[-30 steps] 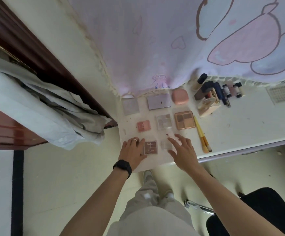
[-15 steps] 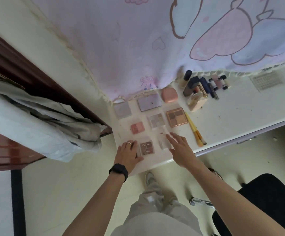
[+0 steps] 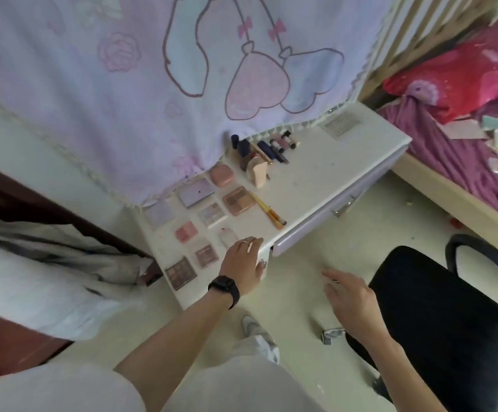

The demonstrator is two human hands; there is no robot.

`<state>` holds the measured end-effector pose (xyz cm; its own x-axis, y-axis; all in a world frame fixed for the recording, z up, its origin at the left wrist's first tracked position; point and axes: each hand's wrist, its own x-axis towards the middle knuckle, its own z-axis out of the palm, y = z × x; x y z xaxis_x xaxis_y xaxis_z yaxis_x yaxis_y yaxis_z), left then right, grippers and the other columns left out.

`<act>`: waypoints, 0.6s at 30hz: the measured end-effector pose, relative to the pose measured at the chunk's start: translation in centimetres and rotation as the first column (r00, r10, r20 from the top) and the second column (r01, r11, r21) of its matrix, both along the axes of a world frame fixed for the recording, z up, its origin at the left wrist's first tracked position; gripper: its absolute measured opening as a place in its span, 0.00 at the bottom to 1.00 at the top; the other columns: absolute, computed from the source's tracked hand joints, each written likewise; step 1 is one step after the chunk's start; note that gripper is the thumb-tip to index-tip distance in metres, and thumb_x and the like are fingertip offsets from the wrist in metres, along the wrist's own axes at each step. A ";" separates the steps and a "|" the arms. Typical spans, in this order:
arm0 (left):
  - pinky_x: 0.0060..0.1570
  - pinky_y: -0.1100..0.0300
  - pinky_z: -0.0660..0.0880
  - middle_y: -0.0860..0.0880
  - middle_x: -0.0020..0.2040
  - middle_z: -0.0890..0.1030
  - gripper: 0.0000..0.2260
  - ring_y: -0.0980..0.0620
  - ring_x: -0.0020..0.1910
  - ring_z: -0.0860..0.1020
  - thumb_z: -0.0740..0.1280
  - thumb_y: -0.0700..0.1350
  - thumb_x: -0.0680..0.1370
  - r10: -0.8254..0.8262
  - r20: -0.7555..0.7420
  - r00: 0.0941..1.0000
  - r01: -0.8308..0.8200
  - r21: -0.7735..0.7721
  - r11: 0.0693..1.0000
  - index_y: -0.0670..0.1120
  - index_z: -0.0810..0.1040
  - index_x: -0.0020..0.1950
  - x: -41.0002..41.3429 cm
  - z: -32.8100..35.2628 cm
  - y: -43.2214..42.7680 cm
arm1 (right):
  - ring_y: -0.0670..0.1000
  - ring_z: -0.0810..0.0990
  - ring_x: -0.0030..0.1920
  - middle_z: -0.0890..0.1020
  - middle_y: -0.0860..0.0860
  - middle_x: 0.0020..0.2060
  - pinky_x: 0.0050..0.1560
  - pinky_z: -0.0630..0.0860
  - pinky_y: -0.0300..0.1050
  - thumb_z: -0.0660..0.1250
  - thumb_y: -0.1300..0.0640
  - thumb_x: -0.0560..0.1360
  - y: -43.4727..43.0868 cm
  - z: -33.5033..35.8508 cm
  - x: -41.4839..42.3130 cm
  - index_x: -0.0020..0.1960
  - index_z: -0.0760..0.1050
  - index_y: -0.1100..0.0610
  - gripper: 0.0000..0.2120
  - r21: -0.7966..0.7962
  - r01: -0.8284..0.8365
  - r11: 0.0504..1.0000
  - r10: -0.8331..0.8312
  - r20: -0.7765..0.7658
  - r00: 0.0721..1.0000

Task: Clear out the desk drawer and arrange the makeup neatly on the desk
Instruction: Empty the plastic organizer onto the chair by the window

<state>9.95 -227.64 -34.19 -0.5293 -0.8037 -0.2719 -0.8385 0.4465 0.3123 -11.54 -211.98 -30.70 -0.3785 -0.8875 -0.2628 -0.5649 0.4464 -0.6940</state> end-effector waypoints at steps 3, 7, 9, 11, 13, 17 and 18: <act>0.68 0.52 0.65 0.45 0.72 0.70 0.23 0.44 0.71 0.67 0.63 0.46 0.80 -0.235 -0.061 0.970 0.234 -0.016 0.972 0.45 0.66 0.75 -8.4 1.9 4.9 | 0.44 0.76 0.61 0.80 0.38 0.55 0.59 0.72 0.38 0.68 0.56 0.80 9.4 2.4 -3.8 0.62 0.81 0.46 0.12 -0.059 0.206 0.977 -0.209 -0.044 0.977; 0.67 0.50 0.67 0.47 0.70 0.73 0.21 0.46 0.69 0.68 0.64 0.45 0.79 -0.473 -0.206 0.857 0.471 -0.058 0.880 0.48 0.70 0.73 -18.8 5.2 15.4 | 0.42 0.74 0.61 0.78 0.35 0.54 0.60 0.71 0.41 0.67 0.52 0.80 23.0 5.1 -6.9 0.62 0.80 0.44 0.12 -0.125 0.453 0.883 -0.467 -0.130 0.875; 0.67 0.51 0.67 0.49 0.69 0.74 0.20 0.47 0.67 0.70 0.65 0.47 0.79 -0.592 -0.261 0.763 0.584 -0.114 0.804 0.50 0.72 0.71 -23.1 7.2 22.2 | 0.45 0.76 0.59 0.79 0.35 0.52 0.60 0.73 0.40 0.69 0.53 0.79 30.3 6.3 -7.5 0.61 0.81 0.45 0.12 -0.189 0.577 0.794 -0.605 -0.155 0.781; 0.65 0.51 0.69 0.50 0.67 0.75 0.18 0.47 0.65 0.72 0.66 0.48 0.79 -0.711 -0.303 0.634 0.692 -0.187 0.697 0.50 0.75 0.69 -27.0 9.4 29.4 | 0.46 0.77 0.57 0.79 0.34 0.51 0.55 0.68 0.31 0.70 0.55 0.78 37.7 7.8 -7.6 0.59 0.82 0.46 0.11 -0.253 0.686 0.682 -0.730 -0.175 0.660; 0.64 0.51 0.70 0.49 0.66 0.76 0.17 0.47 0.64 0.73 0.66 0.48 0.79 -0.793 -0.338 0.507 0.773 -0.228 0.592 0.49 0.77 0.68 -30.2 11.7 36.2 | 0.48 0.77 0.58 0.81 0.37 0.53 0.54 0.66 0.33 0.71 0.56 0.78 44.0 9.3 -7.5 0.58 0.83 0.47 0.10 -0.302 0.767 0.566 -0.824 -0.194 0.532; 0.65 0.50 0.71 0.47 0.65 0.78 0.17 0.45 0.64 0.74 0.66 0.46 0.79 -0.902 -0.352 0.251 0.897 -0.266 0.354 0.47 0.77 0.67 -35.6 15.7 50.1 | 0.52 0.77 0.61 0.83 0.44 0.58 0.61 0.69 0.44 0.71 0.55 0.78 55.9 12.3 -6.8 0.57 0.84 0.46 0.10 -0.391 0.873 0.292 -0.954 -0.190 0.233; 0.64 0.51 0.71 0.46 0.64 0.78 0.16 0.45 0.63 0.74 0.66 0.46 0.79 -0.921 -0.345 0.179 0.917 -0.282 0.283 0.47 0.77 0.67 -36.8 16.6 53.7 | 0.52 0.77 0.61 0.83 0.44 0.59 0.61 0.69 0.43 0.71 0.55 0.78 59.0 12.9 -6.5 0.57 0.84 0.46 0.10 -0.408 0.886 0.218 -0.969 -0.196 0.148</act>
